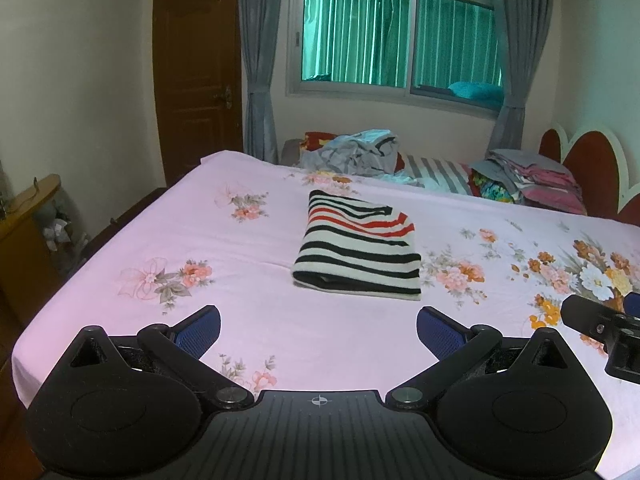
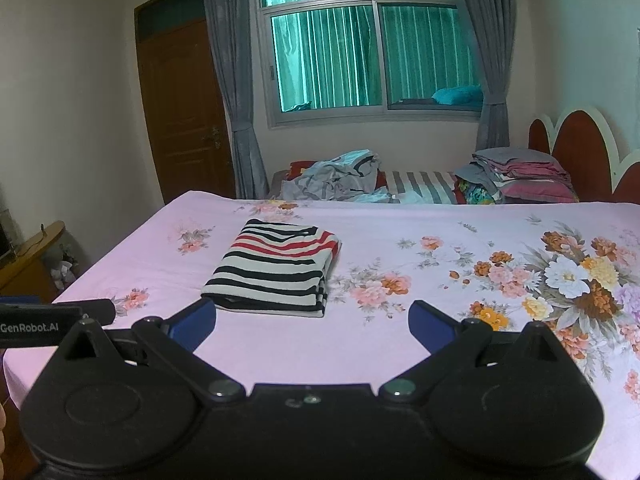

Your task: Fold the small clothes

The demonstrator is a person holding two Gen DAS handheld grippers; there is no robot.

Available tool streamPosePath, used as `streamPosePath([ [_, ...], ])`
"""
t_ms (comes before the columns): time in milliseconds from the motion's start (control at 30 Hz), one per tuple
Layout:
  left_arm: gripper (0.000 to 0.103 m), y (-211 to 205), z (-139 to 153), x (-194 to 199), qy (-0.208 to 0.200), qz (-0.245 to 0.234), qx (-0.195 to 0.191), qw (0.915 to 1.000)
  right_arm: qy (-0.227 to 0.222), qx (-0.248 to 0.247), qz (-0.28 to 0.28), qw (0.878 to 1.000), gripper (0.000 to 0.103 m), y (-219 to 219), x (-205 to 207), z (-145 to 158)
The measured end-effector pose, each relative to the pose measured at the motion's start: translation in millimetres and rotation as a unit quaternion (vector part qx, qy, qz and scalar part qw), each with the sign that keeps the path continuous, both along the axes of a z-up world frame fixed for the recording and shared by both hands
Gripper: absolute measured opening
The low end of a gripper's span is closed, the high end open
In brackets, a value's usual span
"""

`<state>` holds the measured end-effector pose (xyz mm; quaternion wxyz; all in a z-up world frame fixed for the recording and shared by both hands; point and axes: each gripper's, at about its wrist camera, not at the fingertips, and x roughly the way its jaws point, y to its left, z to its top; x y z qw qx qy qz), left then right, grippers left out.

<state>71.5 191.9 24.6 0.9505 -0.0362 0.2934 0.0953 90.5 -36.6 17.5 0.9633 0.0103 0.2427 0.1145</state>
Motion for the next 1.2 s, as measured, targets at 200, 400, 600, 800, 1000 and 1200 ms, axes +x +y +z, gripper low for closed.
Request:
streamPosePath([
  [200, 0.103, 1.2, -1.0, -0.4, -0.001, 0.001, 0.000, 1.0000, 0.000, -0.002, 0.002, 1.000, 0.103, 0.1, -0.3, -0.2],
  [400, 0.103, 1.5, -1.2, 0.0, -0.002, 0.002, -0.001, 1.0000, 0.000, -0.003, 0.004, 1.000, 0.103, 0.5, -0.4, -0.4],
  [600, 0.103, 0.9, -2.3, 0.1, 0.000, 0.002, -0.001, 1.0000, 0.001, -0.003, 0.004, 1.000, 0.103, 1.2, -1.1, -0.4],
  [800, 0.103, 0.2, -2.9, -0.4, -0.001, 0.002, -0.001, 1.0000, 0.001, -0.003, 0.004, 1.000, 0.103, 1.4, -0.9, -0.5],
  [1000, 0.103, 0.2, -3.5, -0.6, 0.000, 0.003, -0.001, 1.0000, 0.002, -0.003, 0.004, 1.000, 0.103, 1.4, -1.2, -1.1],
  [1200, 0.103, 0.6, -4.7, 0.1, 0.001, 0.003, -0.004, 1.0000, 0.003, -0.002, 0.005, 1.000, 0.103, 1.5, -1.4, -1.8],
])
